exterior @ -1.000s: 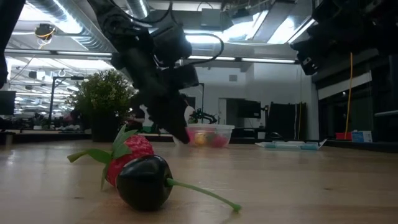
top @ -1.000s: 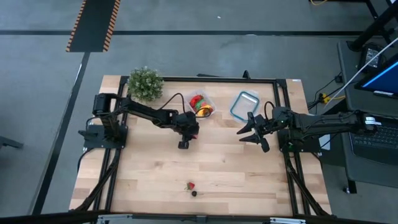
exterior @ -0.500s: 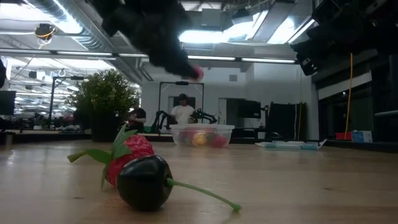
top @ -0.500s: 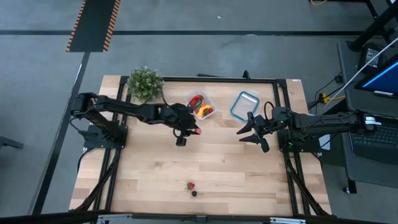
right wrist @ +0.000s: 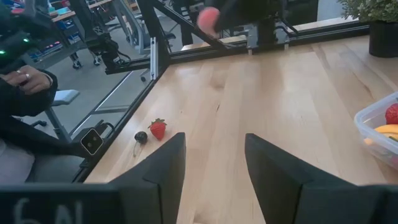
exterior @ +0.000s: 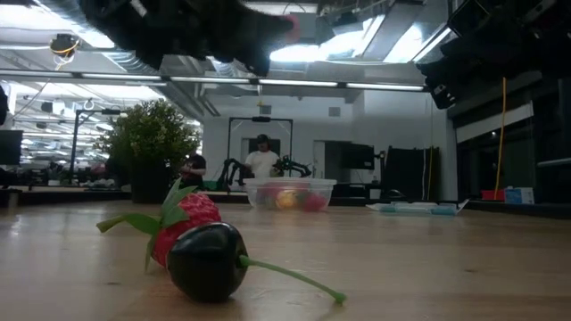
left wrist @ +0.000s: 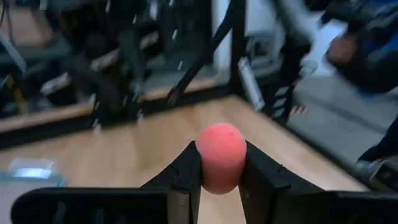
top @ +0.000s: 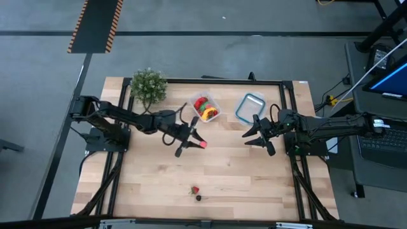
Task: Pick and placing Produce into tupperware
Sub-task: Put the pink apricot into the transparent container
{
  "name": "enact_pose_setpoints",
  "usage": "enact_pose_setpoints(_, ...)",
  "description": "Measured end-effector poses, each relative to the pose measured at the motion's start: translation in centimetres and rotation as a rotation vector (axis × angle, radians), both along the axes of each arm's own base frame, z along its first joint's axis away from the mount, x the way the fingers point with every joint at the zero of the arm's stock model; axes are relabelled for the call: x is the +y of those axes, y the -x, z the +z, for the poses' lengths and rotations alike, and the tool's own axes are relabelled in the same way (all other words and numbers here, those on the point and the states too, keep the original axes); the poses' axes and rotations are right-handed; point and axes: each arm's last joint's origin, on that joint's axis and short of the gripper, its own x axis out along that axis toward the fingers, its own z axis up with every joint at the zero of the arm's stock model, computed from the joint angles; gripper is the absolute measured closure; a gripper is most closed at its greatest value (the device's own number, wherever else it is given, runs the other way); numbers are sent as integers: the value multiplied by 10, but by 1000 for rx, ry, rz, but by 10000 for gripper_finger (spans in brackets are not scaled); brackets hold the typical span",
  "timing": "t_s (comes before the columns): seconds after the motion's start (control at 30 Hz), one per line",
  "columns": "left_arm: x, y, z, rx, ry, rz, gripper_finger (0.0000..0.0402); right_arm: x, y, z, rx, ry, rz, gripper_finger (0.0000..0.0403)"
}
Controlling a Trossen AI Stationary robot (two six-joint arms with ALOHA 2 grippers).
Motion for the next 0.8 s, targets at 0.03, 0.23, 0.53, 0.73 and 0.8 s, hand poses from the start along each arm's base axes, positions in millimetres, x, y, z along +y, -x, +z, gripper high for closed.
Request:
enact_pose_setpoints(0.03,0,3,-1,-29,13,-16,329,0,0,0,0,0,0,236)
enact_pose_setpoints(0.23,0,12,-10,-68,41,1,329,0,0,0,-2,1,0,236)
enact_pose_setpoints(0.53,12,10,-12,-64,1,269,329,0,0,0,-3,0,0,236)
enact_pose_setpoints(0.73,19,11,-16,-24,-30,467,330,0,0,0,-4,0,0,236)
enact_pose_setpoints(0.8,21,11,-16,-17,-31,484,330,0,0,0,-5,0,0,236)
